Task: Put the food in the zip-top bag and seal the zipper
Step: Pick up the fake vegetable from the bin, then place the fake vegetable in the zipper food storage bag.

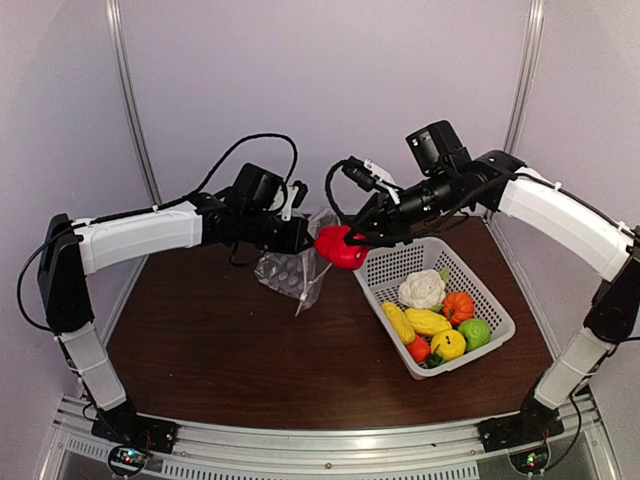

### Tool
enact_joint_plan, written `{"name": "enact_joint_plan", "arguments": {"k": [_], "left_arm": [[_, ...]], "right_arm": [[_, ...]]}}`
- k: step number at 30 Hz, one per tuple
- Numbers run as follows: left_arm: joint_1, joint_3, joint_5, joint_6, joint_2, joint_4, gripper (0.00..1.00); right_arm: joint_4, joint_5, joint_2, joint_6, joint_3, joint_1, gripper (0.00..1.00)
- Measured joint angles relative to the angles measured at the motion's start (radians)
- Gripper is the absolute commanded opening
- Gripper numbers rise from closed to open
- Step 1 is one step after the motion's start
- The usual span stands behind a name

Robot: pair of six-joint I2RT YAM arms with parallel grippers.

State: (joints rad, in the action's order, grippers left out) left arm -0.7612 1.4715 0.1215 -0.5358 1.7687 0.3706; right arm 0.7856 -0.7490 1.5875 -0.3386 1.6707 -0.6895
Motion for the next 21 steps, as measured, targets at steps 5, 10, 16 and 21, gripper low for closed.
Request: {"name": "enact_joint_plan", "arguments": {"k": [5, 10, 16, 21], "left_arm": [[-0.009, 0.009, 0.005, -0.021, -0.003, -0.005, 0.0], [-0.013, 0.009, 0.005, -0.03, -0.026, -0.003, 0.0], [-0.024, 0.009, 0.006, -0.036, -0.058, -0.006, 0.0], [-0.028, 0.009, -0.01, -0.037, -0.058, -0.008, 0.0]], "right_arm": [[-0.021, -0.008, 0.1, 0.071, 0.046, -0.01, 0.25], [-0.04, 0.045, 0.162, 0.138, 0.047, -0.009, 0.24], [-0.077, 0.122, 0.165, 0.212, 0.072, -0.006, 0.21], [-0.081, 0.164, 0.171, 0.269, 0.1, -0.005, 0.23]]}}
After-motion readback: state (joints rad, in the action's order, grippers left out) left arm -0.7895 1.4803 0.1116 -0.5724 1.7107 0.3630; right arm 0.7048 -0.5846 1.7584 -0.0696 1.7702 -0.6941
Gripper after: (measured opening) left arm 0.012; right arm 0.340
